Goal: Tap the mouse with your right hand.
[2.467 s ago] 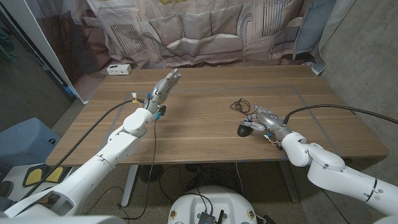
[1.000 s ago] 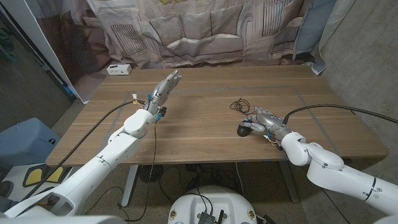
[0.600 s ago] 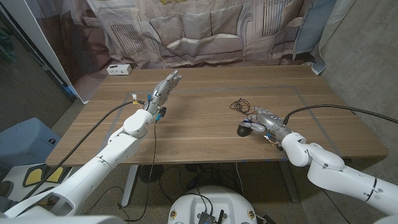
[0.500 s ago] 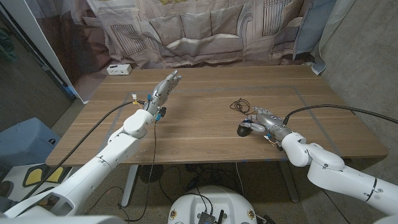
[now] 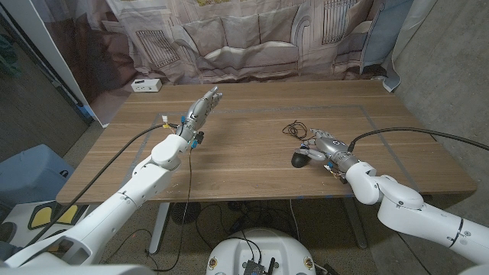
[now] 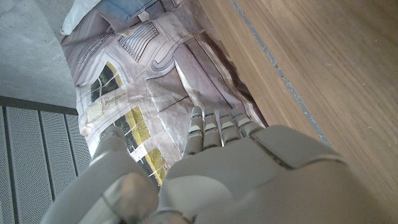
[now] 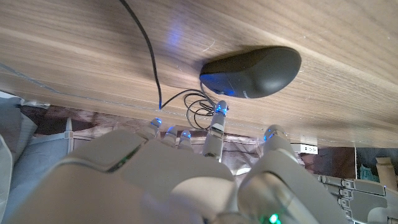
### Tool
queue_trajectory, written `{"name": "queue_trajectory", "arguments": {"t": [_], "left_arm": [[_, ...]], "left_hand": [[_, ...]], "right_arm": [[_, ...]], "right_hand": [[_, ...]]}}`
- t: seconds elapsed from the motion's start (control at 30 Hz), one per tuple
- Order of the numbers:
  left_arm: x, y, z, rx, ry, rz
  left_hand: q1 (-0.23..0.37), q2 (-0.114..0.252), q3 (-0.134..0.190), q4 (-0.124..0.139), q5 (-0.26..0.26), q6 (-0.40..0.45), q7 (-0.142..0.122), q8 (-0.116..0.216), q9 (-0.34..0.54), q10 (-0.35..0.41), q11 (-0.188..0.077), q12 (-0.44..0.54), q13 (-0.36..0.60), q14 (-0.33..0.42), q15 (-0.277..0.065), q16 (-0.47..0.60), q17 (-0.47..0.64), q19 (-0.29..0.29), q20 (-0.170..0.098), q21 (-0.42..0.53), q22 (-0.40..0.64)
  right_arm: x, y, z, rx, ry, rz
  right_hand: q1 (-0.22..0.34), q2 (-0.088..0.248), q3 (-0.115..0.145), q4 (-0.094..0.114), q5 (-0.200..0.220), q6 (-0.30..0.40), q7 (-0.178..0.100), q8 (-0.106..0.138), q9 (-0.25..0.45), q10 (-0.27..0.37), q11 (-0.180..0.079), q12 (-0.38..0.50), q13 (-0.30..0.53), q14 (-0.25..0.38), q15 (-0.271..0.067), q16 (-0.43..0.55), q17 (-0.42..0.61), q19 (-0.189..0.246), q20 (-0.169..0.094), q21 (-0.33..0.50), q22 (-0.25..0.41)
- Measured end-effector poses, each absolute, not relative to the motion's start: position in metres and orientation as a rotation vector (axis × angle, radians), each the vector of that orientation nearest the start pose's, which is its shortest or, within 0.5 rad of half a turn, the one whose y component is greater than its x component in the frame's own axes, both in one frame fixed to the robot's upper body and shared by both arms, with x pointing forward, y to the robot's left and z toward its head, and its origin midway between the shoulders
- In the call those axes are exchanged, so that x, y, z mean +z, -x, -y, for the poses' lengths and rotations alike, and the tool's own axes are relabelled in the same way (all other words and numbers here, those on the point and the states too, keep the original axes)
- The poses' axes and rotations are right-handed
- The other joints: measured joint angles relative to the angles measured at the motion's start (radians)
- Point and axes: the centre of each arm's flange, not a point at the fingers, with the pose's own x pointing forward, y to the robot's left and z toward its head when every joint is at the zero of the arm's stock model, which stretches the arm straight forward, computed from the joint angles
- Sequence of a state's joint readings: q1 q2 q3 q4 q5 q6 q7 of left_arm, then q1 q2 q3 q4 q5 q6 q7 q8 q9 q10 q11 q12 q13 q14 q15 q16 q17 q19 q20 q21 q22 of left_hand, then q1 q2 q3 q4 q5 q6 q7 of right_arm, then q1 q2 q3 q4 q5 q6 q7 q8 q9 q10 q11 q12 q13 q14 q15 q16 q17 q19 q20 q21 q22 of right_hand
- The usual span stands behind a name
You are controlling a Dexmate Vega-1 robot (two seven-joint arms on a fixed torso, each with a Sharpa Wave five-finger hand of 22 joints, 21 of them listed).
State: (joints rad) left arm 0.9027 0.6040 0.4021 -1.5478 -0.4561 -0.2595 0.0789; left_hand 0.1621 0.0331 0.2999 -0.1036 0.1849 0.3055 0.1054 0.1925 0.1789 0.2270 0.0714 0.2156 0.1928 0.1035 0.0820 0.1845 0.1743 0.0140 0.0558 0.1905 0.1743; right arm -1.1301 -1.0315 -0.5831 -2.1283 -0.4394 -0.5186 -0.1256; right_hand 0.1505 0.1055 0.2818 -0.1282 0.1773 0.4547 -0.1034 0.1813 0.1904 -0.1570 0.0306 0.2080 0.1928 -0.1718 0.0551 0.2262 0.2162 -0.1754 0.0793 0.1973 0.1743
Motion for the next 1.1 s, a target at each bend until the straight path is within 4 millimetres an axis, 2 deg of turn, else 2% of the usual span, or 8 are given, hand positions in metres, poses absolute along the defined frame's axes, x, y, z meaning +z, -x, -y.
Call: {"name": "queue_trajectory", "arguments": {"t": [0.2,0.4,0.53,0.67,0.8,0.9,1.1], "left_arm": [[0.001,-0.608,-0.253,-0.229,-0.192,0.702],[0.002,-0.608,-0.253,-0.232,-0.191,0.702],[0.002,-0.608,-0.253,-0.233,-0.191,0.702],[0.002,-0.608,-0.252,-0.234,-0.192,0.704],[0.003,-0.607,-0.252,-0.235,-0.193,0.706],[0.003,-0.606,-0.252,-0.237,-0.194,0.706],[0.003,-0.604,-0.251,-0.242,-0.196,0.707]], "left_hand": [[0.0,0.0,0.0,0.0,0.0,0.0,0.0,0.0,0.0,0.0,0.0,0.0,0.0,0.0,0.0,0.0,0.0,0.0,0.0,0.0,0.0],[0.0,0.0,0.0,0.0,0.0,0.0,0.0,0.0,0.0,0.0,0.0,0.0,0.0,0.0,0.0,0.0,0.0,0.0,0.0,0.0,0.0],[0.0,0.0,0.0,0.0,0.0,0.004,-0.004,0.0,0.0,0.0,0.0,0.0,0.0,0.001,-0.001,0.0,0.0,0.0,0.0,0.0,0.0],[0.0,0.0,0.0,0.0,0.0,0.006,-0.006,0.0,0.0,0.0,0.0,0.0,0.0,0.005,-0.005,0.0,0.0,0.0,0.0,0.0,0.0],[0.0,0.0,0.0,0.0,0.0,0.006,-0.006,0.0,0.0,0.004,-0.004,0.0,0.0,0.005,-0.005,0.0,0.0,0.0,0.0,0.0,0.0],[0.0,0.0,0.0,0.0,0.0,0.006,-0.006,0.0,0.0,0.011,0.0,0.0,0.0,0.005,-0.005,0.0,0.0,-0.004,0.004,0.0,0.0],[0.0,0.0,0.0,0.0,0.0,0.005,-0.006,0.0,0.0,0.011,0.0,0.0,0.0,0.005,-0.005,0.0,0.0,-0.005,0.005,0.0,0.0]], "right_arm": [[-0.092,-0.521,0.242,-0.012,1.408,0.413],[-0.091,-0.519,0.242,-0.018,1.405,0.421],[-0.09,-0.518,0.242,-0.021,1.402,0.428],[-0.09,-0.516,0.242,-0.026,1.399,0.436],[-0.09,-0.515,0.243,-0.035,1.394,0.447],[-0.089,-0.513,0.243,-0.045,1.389,0.459],[-0.087,-0.509,0.244,-0.063,1.378,0.483]], "right_hand": [[0.0,0.0,0.0,0.0,0.0,-0.019,0.0,-0.001,0.0,0.005,-0.006,0.0,0.0,-0.004,0.005,0.0,0.0,0.002,0.005,0.0,0.0],[0.007,-0.007,0.006,-0.006,0.0,-0.143,0.009,-0.018,0.0,-0.002,0.002,-0.005,0.0,0.002,0.01,0.0,0.0,0.004,0.007,0.005,0.0],[0.012,-0.012,0.01,-0.01,0.0,-0.27,0.007,-0.019,0.0,-0.004,0.004,-0.005,0.0,0.002,0.01,0.0,0.0,0.004,0.007,0.007,0.0],[0.016,-0.016,0.013,-0.013,0.0,-0.434,0.004,-0.019,0.0,-0.009,0.009,-0.005,0.005,0.002,0.01,0.0,0.0,0.004,0.007,0.007,0.0],[0.021,-0.021,0.014,-0.014,0.0,-0.579,0.013,-0.019,0.0,-0.015,0.014,-0.008,0.005,-0.002,0.013,0.0,0.0,0.004,0.007,0.007,0.0],[0.021,-0.021,0.014,-0.014,0.0,-0.6,0.018,-0.019,0.0,-0.015,0.014,-0.012,0.005,-0.002,0.013,-0.005,0.0,0.004,0.007,0.007,0.0],[0.021,-0.021,0.014,-0.014,0.0,-0.599,0.018,-0.007,0.0,-0.015,0.014,-0.012,0.005,-0.002,0.013,-0.005,0.0,0.004,0.007,0.007,0.0]]}}
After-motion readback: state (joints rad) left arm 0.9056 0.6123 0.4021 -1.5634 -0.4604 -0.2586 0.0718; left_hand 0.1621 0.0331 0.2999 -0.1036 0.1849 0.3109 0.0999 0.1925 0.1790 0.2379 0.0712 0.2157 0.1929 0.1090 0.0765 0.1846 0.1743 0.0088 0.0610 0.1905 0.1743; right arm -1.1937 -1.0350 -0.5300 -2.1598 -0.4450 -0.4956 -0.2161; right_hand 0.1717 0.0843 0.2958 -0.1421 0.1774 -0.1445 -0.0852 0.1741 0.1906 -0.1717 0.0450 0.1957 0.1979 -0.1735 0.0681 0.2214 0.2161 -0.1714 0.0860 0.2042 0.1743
